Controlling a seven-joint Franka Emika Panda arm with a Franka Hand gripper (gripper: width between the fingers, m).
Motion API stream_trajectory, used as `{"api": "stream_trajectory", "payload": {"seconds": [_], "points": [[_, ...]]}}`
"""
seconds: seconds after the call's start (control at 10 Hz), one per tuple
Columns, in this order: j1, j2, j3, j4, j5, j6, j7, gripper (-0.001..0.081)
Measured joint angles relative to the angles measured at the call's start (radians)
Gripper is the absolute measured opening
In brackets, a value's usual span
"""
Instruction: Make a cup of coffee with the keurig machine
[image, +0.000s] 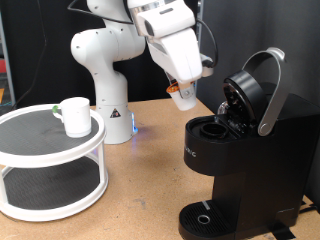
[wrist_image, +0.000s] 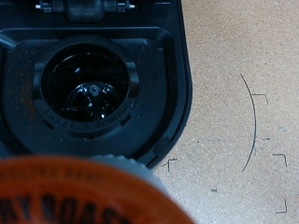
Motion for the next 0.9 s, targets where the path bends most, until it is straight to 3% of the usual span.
{"api": "stream_trajectory", "payload": {"seconds": [0.5,0.9], "points": [[0.000,0.002,0.010,-0.007,0.017,0.000,-0.013,0.0436],[0.011,0.013,0.046,-0.031,0.037,0.050,0.003,0.0436]]}}
